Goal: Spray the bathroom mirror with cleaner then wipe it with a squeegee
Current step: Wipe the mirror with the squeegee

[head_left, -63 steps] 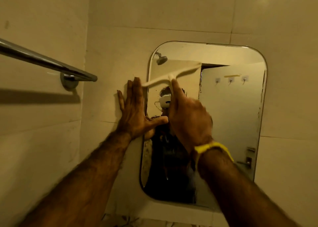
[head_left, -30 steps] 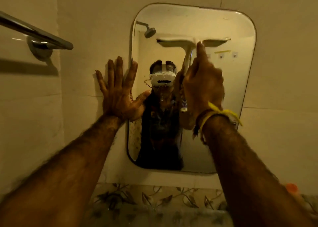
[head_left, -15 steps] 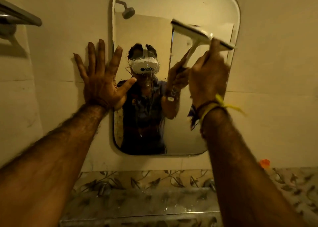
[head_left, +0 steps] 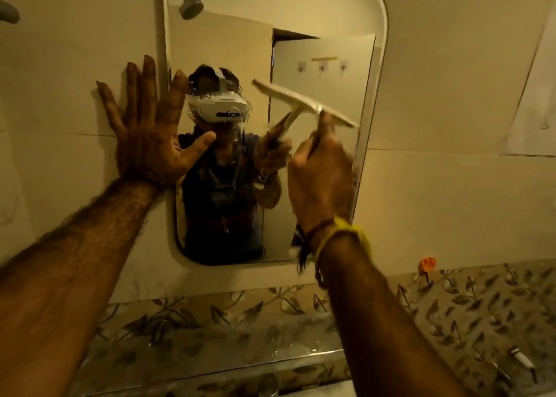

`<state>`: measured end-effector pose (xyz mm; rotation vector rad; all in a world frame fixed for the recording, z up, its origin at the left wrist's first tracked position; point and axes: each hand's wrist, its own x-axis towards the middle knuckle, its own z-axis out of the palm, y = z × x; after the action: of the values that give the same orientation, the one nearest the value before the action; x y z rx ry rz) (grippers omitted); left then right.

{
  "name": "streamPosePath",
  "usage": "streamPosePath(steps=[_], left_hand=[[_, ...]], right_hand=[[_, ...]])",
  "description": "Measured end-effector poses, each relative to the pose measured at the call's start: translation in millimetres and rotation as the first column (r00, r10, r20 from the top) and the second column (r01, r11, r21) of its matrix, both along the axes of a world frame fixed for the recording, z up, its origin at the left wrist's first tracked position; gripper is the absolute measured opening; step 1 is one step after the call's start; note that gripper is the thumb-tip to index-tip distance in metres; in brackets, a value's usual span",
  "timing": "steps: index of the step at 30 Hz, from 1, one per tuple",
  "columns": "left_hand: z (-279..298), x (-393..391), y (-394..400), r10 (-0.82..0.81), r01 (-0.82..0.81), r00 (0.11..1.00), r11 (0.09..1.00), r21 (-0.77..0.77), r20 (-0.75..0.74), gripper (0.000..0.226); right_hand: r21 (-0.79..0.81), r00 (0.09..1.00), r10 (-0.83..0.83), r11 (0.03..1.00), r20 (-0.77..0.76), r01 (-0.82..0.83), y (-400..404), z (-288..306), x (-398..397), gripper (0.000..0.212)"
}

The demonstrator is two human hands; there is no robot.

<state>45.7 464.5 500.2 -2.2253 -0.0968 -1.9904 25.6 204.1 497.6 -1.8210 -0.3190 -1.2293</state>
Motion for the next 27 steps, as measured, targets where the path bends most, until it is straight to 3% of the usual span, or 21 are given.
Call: streamPosePath(steps=[2,8,14,20,27], left_hand=[[0.3,-1.5,-2.4,0.004,-0.004,1.0,1.0,0.009,-0.021,0.095],[1.2,-0.2,-2.4,0.008,-0.007,0.999,1.0,0.013,-0.035,0.098],[2.4,-2.7,-4.7,-0.009,0.008,0.997,1.0,-0.014,-0.081,0.102],[4.7,-6.1,-6.4,-0.08,0.074,0.991,0.995,-0.064,-0.106,0.104],[6.7,-28.1,-1.7,-0.237,0.222,0.95,0.97,-0.094,-0.202,0.1]], right_hand=[[-0.025,1.0,0.0,1.0,0.003,0.0,2.0,-5.8,-7.4,0.048],[0.05,0.998,-0.005,0.999,-0.06,0.008,-9.4,79.7,5.7,0.039],[-0.118,0.991,0.068,0.99,-0.119,-0.082,10.5,11.1,-33.2,0.04],[-0.144,0.98,0.082,0.984,-0.18,-0.108,19.9,90.0,-30.6,0.025],[-0.274,0.976,0.083,0.952,-0.199,-0.137,22.8,19.9,-55.7,0.024]])
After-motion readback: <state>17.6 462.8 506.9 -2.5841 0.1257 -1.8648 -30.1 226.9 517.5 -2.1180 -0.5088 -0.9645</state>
